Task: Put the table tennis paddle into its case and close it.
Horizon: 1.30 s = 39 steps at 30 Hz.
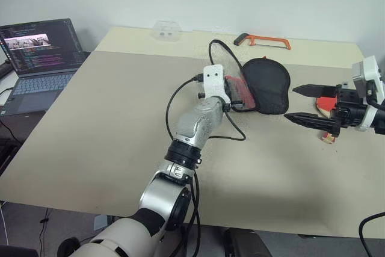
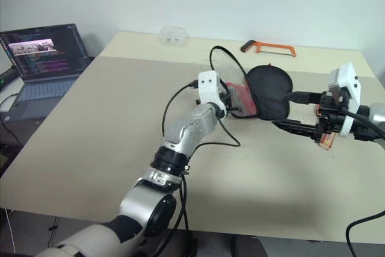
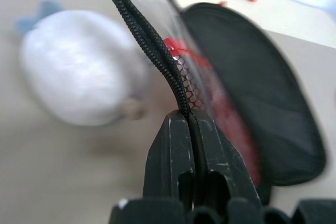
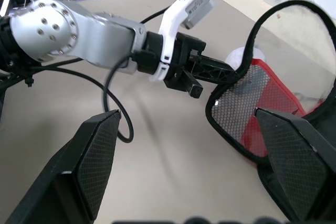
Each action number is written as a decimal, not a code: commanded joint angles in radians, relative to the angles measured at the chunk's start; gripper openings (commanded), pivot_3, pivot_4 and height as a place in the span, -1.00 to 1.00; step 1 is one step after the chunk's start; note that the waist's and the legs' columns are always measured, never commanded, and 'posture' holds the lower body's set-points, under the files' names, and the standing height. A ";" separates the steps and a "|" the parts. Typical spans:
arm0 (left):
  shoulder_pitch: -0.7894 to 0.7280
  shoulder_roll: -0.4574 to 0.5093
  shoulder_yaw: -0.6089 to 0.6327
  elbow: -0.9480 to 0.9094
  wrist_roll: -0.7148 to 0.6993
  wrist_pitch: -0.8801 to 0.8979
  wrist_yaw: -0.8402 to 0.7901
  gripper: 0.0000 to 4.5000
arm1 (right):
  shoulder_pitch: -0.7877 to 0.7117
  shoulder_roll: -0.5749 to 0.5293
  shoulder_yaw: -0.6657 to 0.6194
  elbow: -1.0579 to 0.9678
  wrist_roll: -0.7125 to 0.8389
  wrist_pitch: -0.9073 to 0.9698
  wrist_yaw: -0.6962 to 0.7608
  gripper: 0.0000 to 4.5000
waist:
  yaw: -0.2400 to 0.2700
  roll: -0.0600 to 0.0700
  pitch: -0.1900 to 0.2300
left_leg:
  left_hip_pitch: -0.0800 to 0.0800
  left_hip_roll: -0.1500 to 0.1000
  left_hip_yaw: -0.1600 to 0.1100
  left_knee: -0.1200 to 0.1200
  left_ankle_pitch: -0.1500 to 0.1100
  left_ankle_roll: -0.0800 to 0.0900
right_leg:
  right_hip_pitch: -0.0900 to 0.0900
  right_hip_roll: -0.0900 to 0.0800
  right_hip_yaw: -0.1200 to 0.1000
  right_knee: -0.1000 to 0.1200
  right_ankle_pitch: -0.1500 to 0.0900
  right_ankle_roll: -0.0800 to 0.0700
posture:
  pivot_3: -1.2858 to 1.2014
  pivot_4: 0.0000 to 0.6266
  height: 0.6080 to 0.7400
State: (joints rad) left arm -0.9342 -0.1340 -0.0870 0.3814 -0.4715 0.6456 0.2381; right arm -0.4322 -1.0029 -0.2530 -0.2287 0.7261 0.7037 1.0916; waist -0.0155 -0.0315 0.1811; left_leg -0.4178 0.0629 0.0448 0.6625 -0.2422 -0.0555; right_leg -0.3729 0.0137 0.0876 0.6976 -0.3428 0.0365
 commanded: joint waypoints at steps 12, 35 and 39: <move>0.053 -0.059 -0.002 -0.292 -0.065 0.249 -0.030 -0.99 | -0.040 -0.002 0.000 0.009 -0.013 -0.030 0.021 1.00 | -0.001 0.000 0.000 | 0.000 0.000 0.000 0.000 0.000 0.000 | 0.000 0.000 0.000 0.000 0.000 0.000 | 0.03 -0.52 1.00; 0.134 -0.058 0.020 -0.391 -0.009 0.348 -0.012 0.19 | -0.056 0.011 0.038 0.032 -0.041 -0.041 0.042 1.00 | 0.000 0.000 0.000 | 0.000 0.000 -0.001 0.001 0.000 0.000 | 0.001 0.000 0.000 0.000 0.000 0.000 | 0.03 -0.52 1.00; 0.138 0.003 0.019 -0.446 0.007 0.360 -0.038 0.82 | -0.060 0.013 0.044 0.035 -0.049 -0.026 0.022 1.00 | -0.001 0.000 0.000 | 0.000 0.000 -0.001 0.001 0.000 0.000 | 0.000 0.000 0.000 0.000 0.000 0.000 | 0.03 -0.52 1.00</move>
State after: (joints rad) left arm -0.8016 -0.1204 -0.0713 -0.0014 -0.4728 1.0013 0.2214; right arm -0.4705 -0.9871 -0.1985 -0.1896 0.6826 0.6825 1.1268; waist -0.0161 -0.0313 0.1810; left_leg -0.4174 0.0629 0.0442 0.6632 -0.2421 -0.0557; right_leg -0.3724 0.0136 0.0879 0.6980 -0.3427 0.0364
